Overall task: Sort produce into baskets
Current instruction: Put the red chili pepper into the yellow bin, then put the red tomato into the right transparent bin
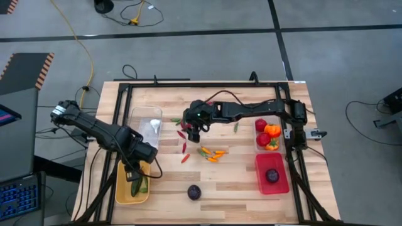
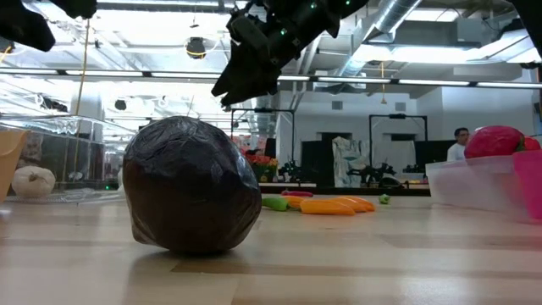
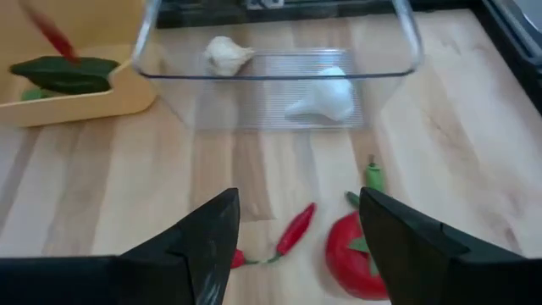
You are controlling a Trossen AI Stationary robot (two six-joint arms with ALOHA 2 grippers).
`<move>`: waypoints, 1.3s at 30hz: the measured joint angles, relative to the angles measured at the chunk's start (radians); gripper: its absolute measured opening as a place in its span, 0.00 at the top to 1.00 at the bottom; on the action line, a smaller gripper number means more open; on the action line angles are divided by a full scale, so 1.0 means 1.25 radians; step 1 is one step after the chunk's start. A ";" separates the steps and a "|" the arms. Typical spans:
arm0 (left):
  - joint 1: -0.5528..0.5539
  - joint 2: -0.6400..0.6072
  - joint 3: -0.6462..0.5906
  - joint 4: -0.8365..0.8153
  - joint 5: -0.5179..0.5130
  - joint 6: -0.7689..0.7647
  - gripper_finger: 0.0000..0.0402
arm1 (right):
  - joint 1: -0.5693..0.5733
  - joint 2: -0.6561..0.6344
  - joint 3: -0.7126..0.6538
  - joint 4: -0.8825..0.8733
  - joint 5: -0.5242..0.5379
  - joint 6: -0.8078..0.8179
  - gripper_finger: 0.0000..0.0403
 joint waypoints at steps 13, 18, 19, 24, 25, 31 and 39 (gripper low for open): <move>-0.012 0.000 0.000 0.001 -0.014 -0.017 0.53 | -0.065 0.006 0.000 -0.011 0.001 0.022 0.33; -0.012 0.000 0.000 0.002 -0.050 -0.017 0.51 | -0.085 0.007 0.016 -0.056 0.001 0.052 0.33; -0.012 0.000 0.000 0.001 -0.057 -0.017 0.51 | -0.086 0.008 0.032 -0.076 0.001 0.051 0.33; -0.012 0.000 0.000 0.001 -0.066 -0.017 0.51 | -0.088 0.005 0.099 -0.128 0.000 0.039 0.33; -0.012 0.000 0.000 0.002 -0.066 -0.017 0.51 | -0.089 0.006 0.108 -0.141 -0.002 0.044 0.33; -0.012 0.000 0.000 0.002 -0.066 -0.017 0.51 | -0.102 0.012 0.120 -0.174 -0.002 0.064 0.33; -0.011 0.000 0.000 0.004 -0.095 -0.017 0.51 | -0.097 0.127 0.154 -0.238 -0.022 0.064 0.33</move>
